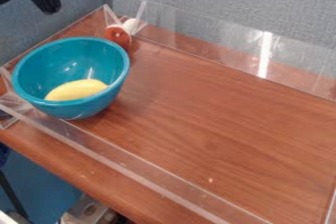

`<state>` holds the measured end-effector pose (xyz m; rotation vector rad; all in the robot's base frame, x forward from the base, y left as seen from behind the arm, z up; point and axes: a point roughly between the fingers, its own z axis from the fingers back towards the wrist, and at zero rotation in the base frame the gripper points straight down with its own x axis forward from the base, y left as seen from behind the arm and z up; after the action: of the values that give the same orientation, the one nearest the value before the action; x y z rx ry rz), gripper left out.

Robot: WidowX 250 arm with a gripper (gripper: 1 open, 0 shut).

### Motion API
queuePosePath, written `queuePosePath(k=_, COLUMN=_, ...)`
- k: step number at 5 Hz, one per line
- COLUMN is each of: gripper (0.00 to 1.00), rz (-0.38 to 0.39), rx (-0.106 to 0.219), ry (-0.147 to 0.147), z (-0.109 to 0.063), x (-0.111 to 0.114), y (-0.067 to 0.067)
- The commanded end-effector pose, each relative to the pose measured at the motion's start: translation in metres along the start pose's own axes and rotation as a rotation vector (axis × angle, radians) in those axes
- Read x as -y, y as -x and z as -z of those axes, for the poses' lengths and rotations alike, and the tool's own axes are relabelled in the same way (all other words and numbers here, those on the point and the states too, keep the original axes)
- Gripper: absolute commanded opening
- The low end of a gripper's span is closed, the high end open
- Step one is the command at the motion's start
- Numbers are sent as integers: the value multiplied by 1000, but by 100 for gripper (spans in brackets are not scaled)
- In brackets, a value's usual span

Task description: Remove the mushroom from the blue bowl and put it on the table

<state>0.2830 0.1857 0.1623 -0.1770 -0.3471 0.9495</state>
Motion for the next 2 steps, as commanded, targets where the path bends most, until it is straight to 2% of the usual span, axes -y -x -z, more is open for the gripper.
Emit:
queuePosePath(k=1, gripper=0, rz=90, rx=14, ry=15, z=1, x=-3, y=-1)
queuePosePath(k=2, gripper=0, rz=150, rx=9, ry=16, z=11, x=-12, y=-2)
